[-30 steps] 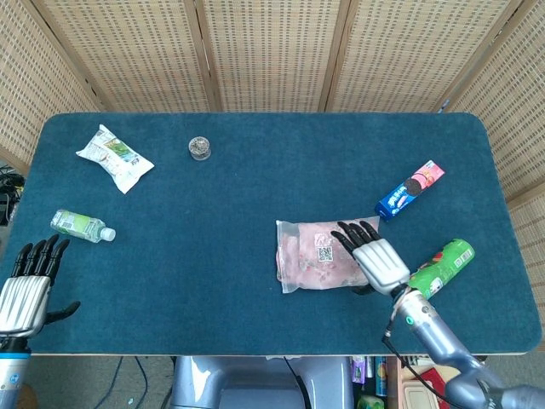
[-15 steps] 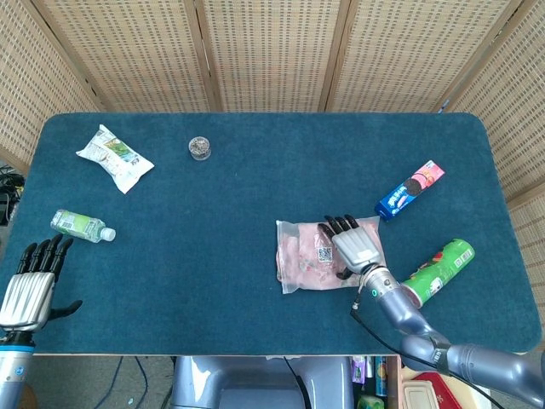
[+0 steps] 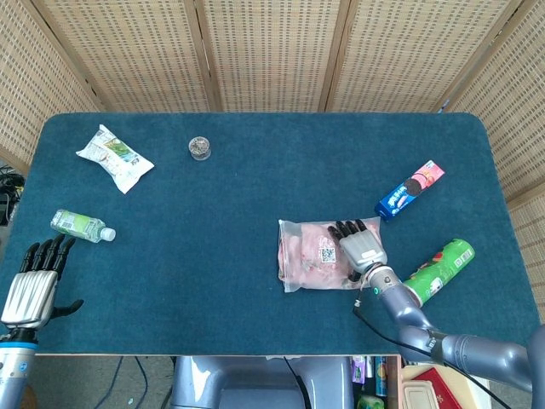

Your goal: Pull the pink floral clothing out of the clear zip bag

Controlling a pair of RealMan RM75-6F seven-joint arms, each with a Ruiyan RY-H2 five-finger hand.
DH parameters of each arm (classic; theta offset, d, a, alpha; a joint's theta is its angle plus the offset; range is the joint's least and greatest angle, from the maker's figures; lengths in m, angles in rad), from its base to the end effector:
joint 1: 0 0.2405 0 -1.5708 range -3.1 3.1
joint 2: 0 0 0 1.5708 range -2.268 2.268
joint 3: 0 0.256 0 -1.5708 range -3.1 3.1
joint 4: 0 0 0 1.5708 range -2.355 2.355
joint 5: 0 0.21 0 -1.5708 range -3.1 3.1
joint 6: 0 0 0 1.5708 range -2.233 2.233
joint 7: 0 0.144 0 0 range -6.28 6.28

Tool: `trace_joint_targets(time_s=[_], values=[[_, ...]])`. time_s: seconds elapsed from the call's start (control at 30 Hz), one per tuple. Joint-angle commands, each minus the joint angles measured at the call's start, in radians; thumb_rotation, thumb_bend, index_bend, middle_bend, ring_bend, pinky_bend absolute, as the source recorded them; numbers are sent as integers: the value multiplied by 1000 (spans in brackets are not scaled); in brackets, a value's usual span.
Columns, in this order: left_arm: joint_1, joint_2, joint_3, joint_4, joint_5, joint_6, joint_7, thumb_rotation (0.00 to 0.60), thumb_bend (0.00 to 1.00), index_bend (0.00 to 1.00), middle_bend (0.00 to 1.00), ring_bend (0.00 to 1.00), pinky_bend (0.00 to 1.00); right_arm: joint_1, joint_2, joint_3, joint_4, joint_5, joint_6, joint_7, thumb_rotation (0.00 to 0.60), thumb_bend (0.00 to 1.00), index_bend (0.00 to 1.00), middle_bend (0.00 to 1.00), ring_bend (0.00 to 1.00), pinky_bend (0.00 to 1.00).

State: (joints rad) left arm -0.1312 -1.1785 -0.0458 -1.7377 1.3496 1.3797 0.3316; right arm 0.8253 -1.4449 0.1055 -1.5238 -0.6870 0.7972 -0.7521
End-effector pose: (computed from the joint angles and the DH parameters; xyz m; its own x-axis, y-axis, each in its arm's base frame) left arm -0.2951 0.1890 0.1200 0.5049 0.1375 0.8522 0.8565 0.0426 -0.5144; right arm -0.1896 -0.3487 -0.0111 0.6764 -0.4353 0.5941 -0.7338 -0.3291 0.5944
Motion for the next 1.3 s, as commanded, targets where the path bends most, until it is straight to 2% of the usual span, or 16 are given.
trace_joint_targets(time_s=[0.03, 0.07, 0.17, 0.27, 0.5, 0.7, 0.97, 1.2, 1.3], values=[[-2, -3, 2, 2, 0, -2, 1, 600, 54, 0, 0, 0, 0, -33, -24, -4, 38, -146, 33, 120, 600, 230, 321, 422, 335, 222], [-2, -4, 2, 2, -1, -3, 2, 600, 54, 0, 0, 0, 0, -46, -29, -7, 52, -199, 38, 164, 600, 356, 405, 498, 405, 299], [-4, -6, 4, 5, -1, -4, 3, 600, 55, 0, 0, 0, 0, -78, -42, -15, 95, -350, 55, 304, 600, 603, 521, 617, 520, 435], [-6, -8, 4, 7, -4, -9, 0, 600, 54, 0, 0, 0, 0, -96, -39, -27, 120, -464, 64, 425, 600, 730, 559, 650, 551, 455], [-20, -8, 0, 5, -11, -31, -20, 600, 56, 0, 0, 0, 0, -107, -22, -34, 125, -583, 81, 565, 600, 773, 581, 665, 565, 455], [-55, 2, -16, 17, -3, -74, -63, 600, 58, 0, 0, 0, 0, -94, -3, -10, 92, -645, 95, 652, 600, 775, 582, 666, 565, 468], [-173, 53, -89, 41, 21, -186, -174, 600, 58, 0, 0, 0, 0, -14, -16, 99, 49, -629, 76, 683, 600, 790, 600, 679, 572, 479], [-291, 70, -151, 58, 36, -276, -225, 600, 58, 0, 0, 0, 0, 74, -75, 194, 49, -522, 17, 682, 600, 791, 603, 680, 572, 479], [-339, 55, -172, 72, 45, -312, -267, 600, 58, 3, 0, 0, 0, 102, -105, 219, 57, -489, 5, 684, 600, 791, 605, 680, 572, 479]])
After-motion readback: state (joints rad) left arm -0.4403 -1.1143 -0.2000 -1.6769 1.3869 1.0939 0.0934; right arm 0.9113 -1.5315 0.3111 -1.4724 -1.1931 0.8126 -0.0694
